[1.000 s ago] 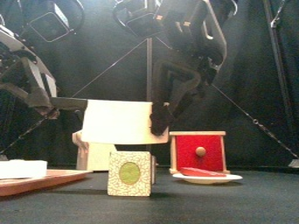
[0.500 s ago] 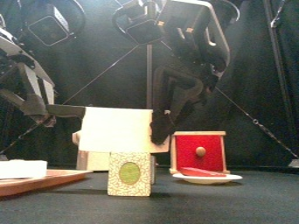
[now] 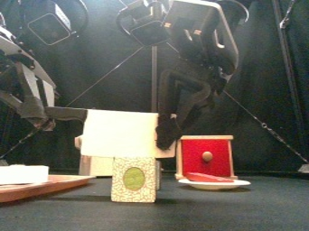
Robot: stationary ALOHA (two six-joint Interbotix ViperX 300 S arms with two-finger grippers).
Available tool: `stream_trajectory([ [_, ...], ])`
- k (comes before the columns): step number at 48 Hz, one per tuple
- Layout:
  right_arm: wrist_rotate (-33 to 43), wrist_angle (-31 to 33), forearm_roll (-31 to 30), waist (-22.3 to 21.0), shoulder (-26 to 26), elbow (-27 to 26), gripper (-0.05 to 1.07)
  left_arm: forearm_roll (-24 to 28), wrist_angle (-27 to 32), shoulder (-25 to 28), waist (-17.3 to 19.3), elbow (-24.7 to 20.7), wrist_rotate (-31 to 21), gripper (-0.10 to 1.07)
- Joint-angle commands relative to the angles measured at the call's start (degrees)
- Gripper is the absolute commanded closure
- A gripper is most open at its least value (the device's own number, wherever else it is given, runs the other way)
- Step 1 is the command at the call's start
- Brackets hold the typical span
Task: Cut sushi roll
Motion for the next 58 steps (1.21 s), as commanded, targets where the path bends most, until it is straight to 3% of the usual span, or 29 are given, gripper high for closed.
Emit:
stream_trajectory([
  [1, 0.35, 0.26, 0.44, -0.35, -0.70, 0.26, 0.76, 0.00, 0.35, -0.53, -1.32, -0.88, -0.09, 0.54],
  [40, 0.26, 0.53, -0.09, -0.26, -1.14, 0.18, 0.76, 0.09, 0.35, -1.76, -1.41, -1.05, 0.00, 0.54],
  [58, 0.26, 0.35, 0.53, -0.44, -0.26, 0.35, 0.76, 0.09, 1.23, 0.79, -1.05, 0.35, 0.00, 0.54],
])
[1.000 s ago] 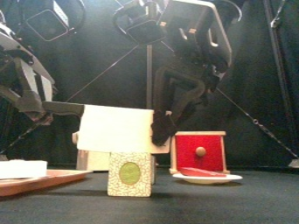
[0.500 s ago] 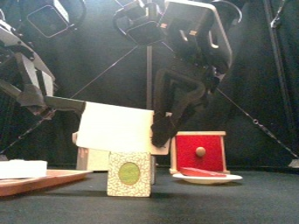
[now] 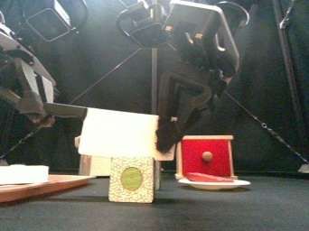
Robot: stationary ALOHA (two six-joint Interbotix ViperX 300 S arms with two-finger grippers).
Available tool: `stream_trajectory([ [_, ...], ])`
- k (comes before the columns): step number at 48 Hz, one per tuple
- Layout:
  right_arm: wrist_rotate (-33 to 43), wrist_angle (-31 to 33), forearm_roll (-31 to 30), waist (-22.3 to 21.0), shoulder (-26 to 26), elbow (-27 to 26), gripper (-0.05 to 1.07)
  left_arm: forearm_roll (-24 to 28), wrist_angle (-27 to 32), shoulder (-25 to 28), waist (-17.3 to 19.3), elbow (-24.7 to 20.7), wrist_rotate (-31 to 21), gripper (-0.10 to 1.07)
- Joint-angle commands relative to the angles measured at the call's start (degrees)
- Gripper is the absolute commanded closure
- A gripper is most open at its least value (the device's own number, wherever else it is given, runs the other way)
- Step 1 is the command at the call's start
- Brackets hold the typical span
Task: Cut sushi roll
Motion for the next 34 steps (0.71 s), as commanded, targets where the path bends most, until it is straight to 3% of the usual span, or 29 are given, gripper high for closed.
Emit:
stream_trajectory([
  [1, 0.26, 0.53, 0.79, -0.26, -0.70, 0.18, 0.76, 0.09, 0.79, 0.44, -0.70, 0.09, 0.09, 0.54],
  [22, 0.18, 0.35, 2.29, -0.44, 0.88, 0.53, 0.76, 0.00, 0.97, 5.71, 0.09, -1.49, 0.09, 0.54],
  [34, 0.26, -2.90, 3.69, -0.44, 1.32, 1.67, 0.76, -0.09, 3.34, 7.73, 0.18, -2.55, 0.00, 0.54],
])
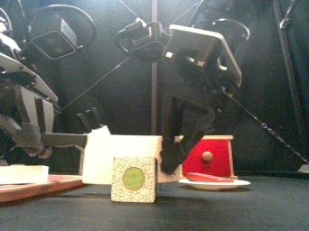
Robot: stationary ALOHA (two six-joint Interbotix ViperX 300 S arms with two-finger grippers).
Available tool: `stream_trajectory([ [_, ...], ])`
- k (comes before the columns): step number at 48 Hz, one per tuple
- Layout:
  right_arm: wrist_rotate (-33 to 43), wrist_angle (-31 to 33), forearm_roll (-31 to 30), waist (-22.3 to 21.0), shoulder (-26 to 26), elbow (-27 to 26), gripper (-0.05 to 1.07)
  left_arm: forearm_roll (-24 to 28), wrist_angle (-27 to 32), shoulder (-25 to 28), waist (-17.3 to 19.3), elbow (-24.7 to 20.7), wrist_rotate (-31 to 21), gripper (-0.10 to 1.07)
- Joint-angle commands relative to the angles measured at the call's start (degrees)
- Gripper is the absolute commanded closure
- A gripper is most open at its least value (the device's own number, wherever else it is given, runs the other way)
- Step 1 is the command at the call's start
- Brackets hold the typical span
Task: Cut sushi roll
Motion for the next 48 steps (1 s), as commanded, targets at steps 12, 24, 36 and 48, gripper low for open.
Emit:
stream_trajectory([
  [12, 0.26, -2.37, 2.46, 0.09, -0.79, 1.05, 0.76, -0.18, 2.72, 0.26, -0.88, -0.62, 0.00, 0.54],
  [24, 0.26, -2.81, 3.25, 0.44, -0.62, 0.88, 0.76, -0.18, 2.72, 0.26, -2.81, -0.62, 0.00, 0.54],
  [36, 0.26, -2.64, 3.25, 1.05, -1.23, 0.62, 0.76, -0.18, 3.60, -0.35, -4.83, -1.05, 0.00, 0.54],
  [48, 0.26, -2.37, 3.08, 1.14, -2.46, 0.44, 0.76, -0.18, 6.59, -1.32, -4.92, -2.55, 0.00, 0.54],
])
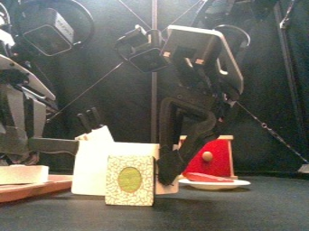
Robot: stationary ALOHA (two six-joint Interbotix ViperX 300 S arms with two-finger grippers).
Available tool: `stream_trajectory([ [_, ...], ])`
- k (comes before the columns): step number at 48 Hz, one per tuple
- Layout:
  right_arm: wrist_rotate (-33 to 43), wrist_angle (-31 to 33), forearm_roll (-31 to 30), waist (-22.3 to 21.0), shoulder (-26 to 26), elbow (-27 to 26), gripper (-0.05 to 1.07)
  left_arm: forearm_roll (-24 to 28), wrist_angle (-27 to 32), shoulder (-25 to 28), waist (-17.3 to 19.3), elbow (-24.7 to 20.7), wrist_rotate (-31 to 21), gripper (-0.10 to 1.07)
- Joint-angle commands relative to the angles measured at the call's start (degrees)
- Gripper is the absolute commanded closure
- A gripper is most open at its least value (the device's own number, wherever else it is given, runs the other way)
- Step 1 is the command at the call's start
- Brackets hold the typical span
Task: Cut sushi roll
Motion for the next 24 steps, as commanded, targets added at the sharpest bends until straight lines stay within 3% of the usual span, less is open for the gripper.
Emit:
stream_trajectory([
  [1, 0.26, 0.88, 0.44, 0.09, -2.64, 0.09, 0.76, -0.09, 1.85, -1.49, -1.76, -0.26, 0.00, 0.54],
  [24, 0.35, 2.02, -1.49, 0.18, -5.54, 0.00, 0.76, 0.09, 0.26, -9.67, -1.41, 0.44, -0.18, 0.54],
])
